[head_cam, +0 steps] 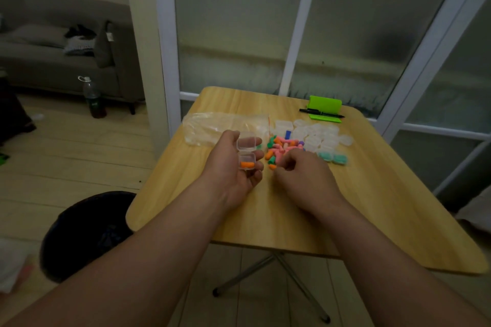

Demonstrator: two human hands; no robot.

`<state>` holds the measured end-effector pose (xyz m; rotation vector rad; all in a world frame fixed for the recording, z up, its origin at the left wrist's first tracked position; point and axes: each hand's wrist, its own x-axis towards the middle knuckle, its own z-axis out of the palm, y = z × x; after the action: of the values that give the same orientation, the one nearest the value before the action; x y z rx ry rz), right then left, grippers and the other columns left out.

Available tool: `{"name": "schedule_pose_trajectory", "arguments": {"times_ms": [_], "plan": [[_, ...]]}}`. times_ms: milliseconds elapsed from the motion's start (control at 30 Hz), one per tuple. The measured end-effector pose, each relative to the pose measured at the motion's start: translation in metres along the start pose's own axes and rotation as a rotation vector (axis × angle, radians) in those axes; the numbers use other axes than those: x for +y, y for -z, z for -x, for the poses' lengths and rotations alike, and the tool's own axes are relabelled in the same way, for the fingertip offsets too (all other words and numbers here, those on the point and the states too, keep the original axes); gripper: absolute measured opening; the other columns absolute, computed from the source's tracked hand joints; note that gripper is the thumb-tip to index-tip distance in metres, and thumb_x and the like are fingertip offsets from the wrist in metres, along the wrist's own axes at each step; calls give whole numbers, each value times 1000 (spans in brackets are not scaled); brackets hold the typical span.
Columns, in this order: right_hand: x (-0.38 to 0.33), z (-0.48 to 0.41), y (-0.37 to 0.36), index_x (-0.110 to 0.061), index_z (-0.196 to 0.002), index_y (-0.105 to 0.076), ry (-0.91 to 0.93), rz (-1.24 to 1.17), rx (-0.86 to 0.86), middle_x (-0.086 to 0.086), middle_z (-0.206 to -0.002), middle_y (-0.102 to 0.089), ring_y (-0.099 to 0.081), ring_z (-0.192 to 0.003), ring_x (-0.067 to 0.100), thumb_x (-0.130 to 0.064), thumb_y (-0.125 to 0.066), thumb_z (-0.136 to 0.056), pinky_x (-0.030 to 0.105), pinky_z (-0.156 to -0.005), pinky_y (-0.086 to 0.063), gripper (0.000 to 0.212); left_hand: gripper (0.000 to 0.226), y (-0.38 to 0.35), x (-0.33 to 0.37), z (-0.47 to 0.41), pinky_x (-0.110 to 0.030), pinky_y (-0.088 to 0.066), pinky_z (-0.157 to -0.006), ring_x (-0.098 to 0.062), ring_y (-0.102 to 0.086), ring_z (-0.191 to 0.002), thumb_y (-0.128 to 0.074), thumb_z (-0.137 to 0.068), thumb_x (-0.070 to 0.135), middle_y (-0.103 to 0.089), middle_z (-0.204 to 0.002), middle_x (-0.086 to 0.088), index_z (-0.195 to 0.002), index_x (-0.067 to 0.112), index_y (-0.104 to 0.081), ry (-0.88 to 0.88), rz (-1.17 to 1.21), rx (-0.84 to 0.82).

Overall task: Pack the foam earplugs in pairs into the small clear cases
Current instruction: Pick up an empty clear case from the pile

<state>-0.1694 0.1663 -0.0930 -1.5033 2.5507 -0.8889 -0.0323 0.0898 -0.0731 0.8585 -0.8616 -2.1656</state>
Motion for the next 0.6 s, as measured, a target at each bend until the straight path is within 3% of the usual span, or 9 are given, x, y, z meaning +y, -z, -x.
{"name": "schedule_pose_trajectory", "arguments": {"times_ms": [67, 267, 500, 600], "plan": [[2, 1, 8, -25, -90, -68, 17, -108, 29, -9, -88, -66, -62, -84, 7, -21, -74, -92, 33, -73, -53, 8, 49, 0, -1, -1, -27, -43, -56, -13, -51, -57, -38, -106, 43, -61, -83, -7, -127, 8, -66, 4, 2, -4], [-1, 9, 30, -25, -93, -69, 134, -364, 117, -7, -83, -69, -63, -76, 5, -22, -78, -92, 16, -61, -45, 10, 46, -9, -9, 1, -28, -43, -59, -14, -49, -59, -38, -106, 44, -62, -80, -6, -119, 11, -66, 62, -12, -88], [-7, 20, 32, -30, -90, -71, 256, -247, 90, -7, -88, -62, -58, -81, 7, -24, -77, -90, 25, -70, -48, 9, 52, -16, -20, 0, -32, -50, -73, -17, -62, -78, -37, -106, 46, -71, -104, -11, -133, 12, -66, 93, -41, -140], [-7, 20, 30, -31, -89, -70, 257, -201, 90, -7, -89, -59, -57, -83, 8, -25, -77, -90, 33, -73, -51, 9, 55, -17, -22, 0, -34, -50, -77, -18, -64, -83, -36, -106, 47, -72, -105, -10, -137, 12, -65, 98, -58, -157]]}}
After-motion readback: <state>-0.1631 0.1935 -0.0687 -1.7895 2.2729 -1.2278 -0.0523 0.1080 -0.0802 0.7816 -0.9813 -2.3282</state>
